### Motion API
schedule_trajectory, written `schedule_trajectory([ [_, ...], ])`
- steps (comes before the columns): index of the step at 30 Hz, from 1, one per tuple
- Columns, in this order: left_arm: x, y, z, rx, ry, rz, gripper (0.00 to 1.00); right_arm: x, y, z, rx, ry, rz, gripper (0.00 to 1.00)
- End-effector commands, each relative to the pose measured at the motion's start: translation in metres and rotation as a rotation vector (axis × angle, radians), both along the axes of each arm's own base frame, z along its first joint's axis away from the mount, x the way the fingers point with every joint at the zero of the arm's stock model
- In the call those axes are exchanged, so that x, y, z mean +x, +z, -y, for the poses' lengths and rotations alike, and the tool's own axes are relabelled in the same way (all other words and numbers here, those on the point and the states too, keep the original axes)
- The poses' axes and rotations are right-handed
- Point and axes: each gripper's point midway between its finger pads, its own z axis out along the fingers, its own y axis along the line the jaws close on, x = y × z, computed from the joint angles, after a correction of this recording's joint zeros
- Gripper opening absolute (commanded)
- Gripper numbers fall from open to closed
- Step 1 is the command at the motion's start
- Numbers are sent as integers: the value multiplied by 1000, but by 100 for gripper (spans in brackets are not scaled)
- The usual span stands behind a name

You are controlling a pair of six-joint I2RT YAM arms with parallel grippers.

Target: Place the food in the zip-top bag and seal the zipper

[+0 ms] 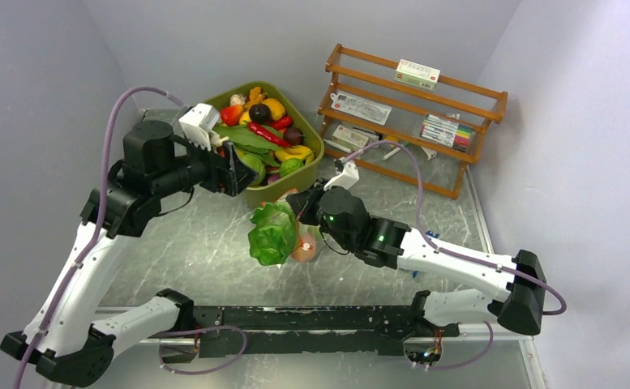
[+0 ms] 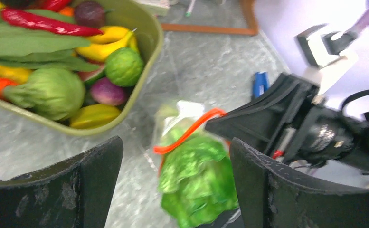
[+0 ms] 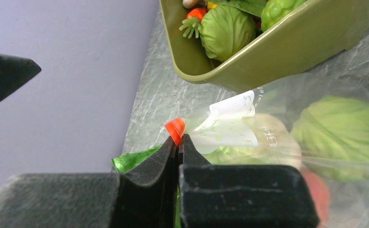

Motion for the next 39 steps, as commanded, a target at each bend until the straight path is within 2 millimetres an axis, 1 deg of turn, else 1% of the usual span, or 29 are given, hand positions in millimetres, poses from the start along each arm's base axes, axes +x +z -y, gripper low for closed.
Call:
schedule_trajectory([
  [1,-6,-35,-36,156,144,-74,74,2,28,7,83,-24,45,0],
  [3,-15,-50,-35,135,133,-111,67,2,24,9,71,-31,38,0],
  [5,-28,-58,-27,84,79,-123,63,3,21,11,65,-41,33,0],
  [7,-45,-60,-15,20,-17,-115,63,3,21,11,62,-41,35,0],
  [9,-63,-58,-4,-50,-118,-101,62,3,27,8,66,-22,52,0],
  [10,-71,-56,1,-97,-148,-118,58,3,32,6,65,-11,64,0],
  [11,-78,-54,5,-127,-179,-117,53,3,32,5,52,-8,63,0],
  [12,-83,-54,7,-150,-203,-116,50,4,38,4,52,-11,64,0],
  [15,-92,-58,11,-194,-239,-132,42,5,43,2,47,-9,62,0],
  [18,-98,-68,17,-219,-283,-177,27,2,44,-3,52,12,52,0],
  [20,-101,-73,23,-247,-319,-209,22,2,43,-4,52,15,45,0],
  [25,-96,-82,26,-257,-316,-216,19,2,41,-4,63,12,37,0],
  [28,-88,-93,28,-235,-300,-238,25,1,43,-8,80,25,33,0],
  [31,-74,-102,27,-206,-254,-235,26,-1,45,-13,81,49,36,0],
  [32,-69,-106,26,-195,-235,-229,26,-3,45,-16,78,71,40,0],
  [34,-61,-112,26,-181,-213,-227,28,-13,50,-31,82,178,86,0],
  [37,-51,-119,29,-170,-200,-244,28,-27,42,-49,52,291,67,0],
  [39,-44,-121,31,-167,-188,-246,28,-32,38,-54,35,327,66,0],
])
